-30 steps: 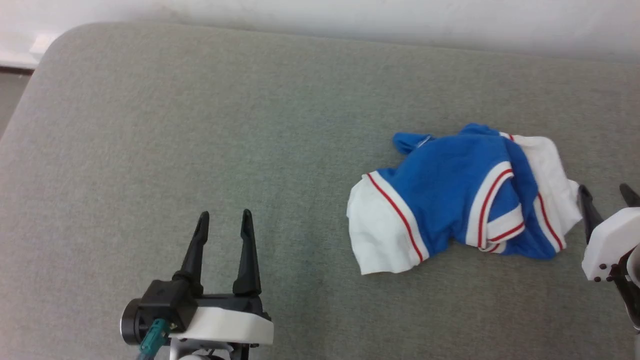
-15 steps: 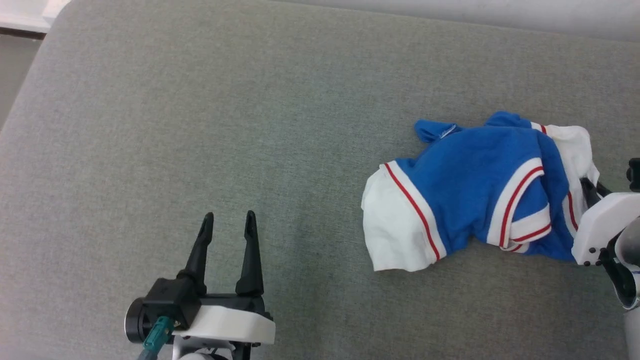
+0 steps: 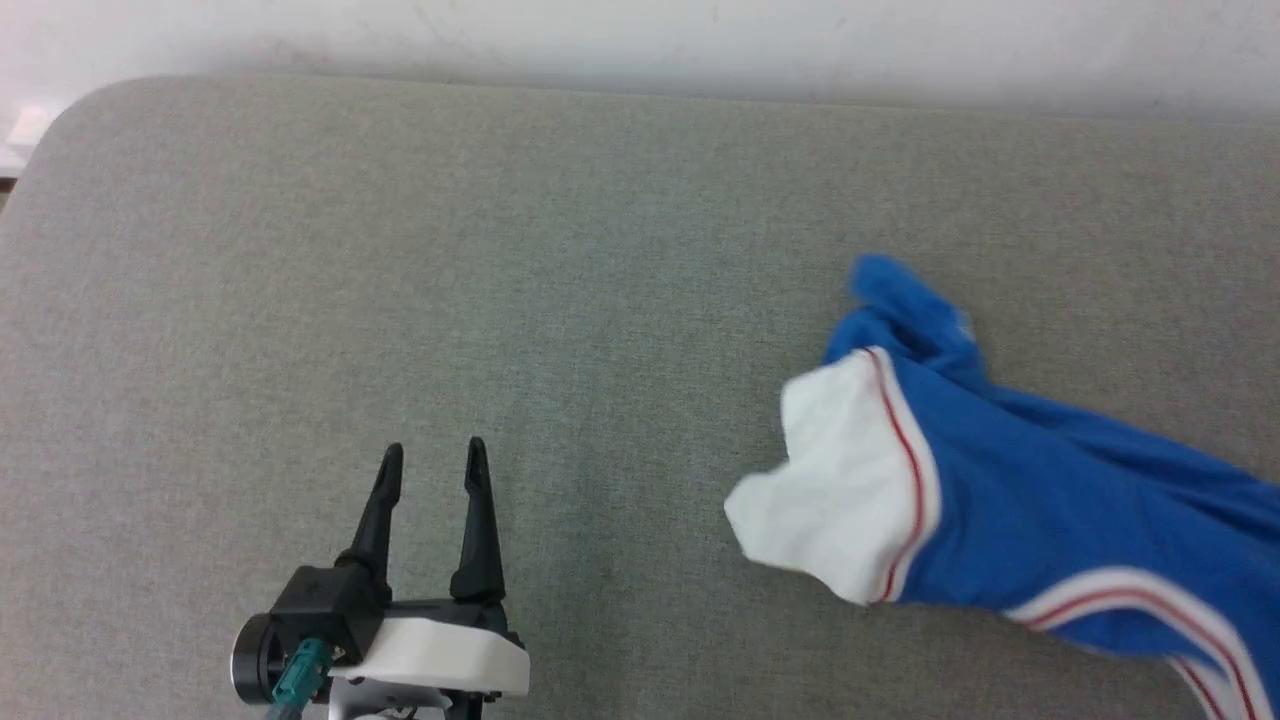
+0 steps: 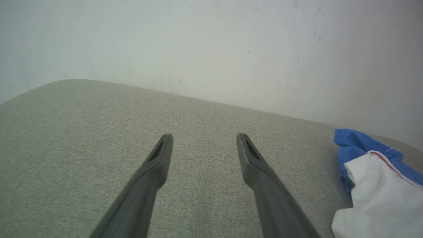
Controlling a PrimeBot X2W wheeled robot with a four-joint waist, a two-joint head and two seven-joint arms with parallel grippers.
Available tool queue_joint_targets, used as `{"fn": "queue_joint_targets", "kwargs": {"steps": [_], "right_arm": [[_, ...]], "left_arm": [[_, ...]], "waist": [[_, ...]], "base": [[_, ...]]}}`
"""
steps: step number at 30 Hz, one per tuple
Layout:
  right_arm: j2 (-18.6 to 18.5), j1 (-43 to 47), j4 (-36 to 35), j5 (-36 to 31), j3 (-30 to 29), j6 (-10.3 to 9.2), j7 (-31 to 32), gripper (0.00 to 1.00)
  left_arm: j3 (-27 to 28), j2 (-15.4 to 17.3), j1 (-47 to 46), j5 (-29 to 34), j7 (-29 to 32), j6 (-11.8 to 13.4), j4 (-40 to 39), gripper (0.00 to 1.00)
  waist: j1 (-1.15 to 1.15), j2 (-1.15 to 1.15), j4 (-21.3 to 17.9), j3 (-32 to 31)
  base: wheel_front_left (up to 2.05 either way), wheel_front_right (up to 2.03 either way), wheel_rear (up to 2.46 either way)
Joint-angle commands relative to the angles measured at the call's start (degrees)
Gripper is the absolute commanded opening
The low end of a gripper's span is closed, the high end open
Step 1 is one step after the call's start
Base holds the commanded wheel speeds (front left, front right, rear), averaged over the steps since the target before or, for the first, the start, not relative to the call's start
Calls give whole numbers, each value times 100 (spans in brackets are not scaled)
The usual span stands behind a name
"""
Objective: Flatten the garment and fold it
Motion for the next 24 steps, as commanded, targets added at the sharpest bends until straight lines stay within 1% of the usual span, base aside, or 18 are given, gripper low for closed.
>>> {"fn": "queue_joint_targets", "kwargs": {"steps": [1,3,5,8,10,13,15,19,20,24], "right_arm": [[173,116,-24,-79,-81,-12,-4,100],[320,166,-64,-101,-45,-12,-77,100],[490,36,-202,45,153,-12,-201,100],[585,-213,-586,343,764,-12,-334,100],[587,-407,-895,583,1276,-12,-331,100],[458,-709,-1191,809,2046,-12,-113,100],[380,-983,-1198,946,2462,-12,134,100],[283,-1576,-817,1010,3089,-12,797,100],[150,-1957,-252,976,3364,-12,1383,100],[-47,-2185,564,782,3393,-12,2231,100]], "left_arm": [[25,4,81,42,-26,-41,54,100],[12,13,88,30,-26,-57,95,100],[5,26,87,18,-21,-65,127,100],[-18,37,76,3,11,-73,170,100],[-25,28,82,-23,11,-69,182,100],[-63,13,101,-56,11,-76,204,100],[-90,0,100,-75,9,-79,212,100],[-151,-37,59,-107,1,-84,235,100],[-220,-77,-13,-138,-6,-97,273,100],[-310,-126,-112,-174,-16,-108,354,100]], "waist": [[1,-1,-81,-79],[1,-1,-77,-92],[1,-1,-74,-116],[1,-1,-25,-185],[1,-1,30,-238],[1,-1,149,-271],[1,-1,248,-243],[1,-1,478,-77],[1,-1,704,77],[1,-1,1028,234]], "base": [[0,0,0],[0,0,0],[0,0,0],[0,0,0],[0,0,0],[0,0,0],[0,0,0],[0,0,0],[0,0,0],[0,0,0]]}}
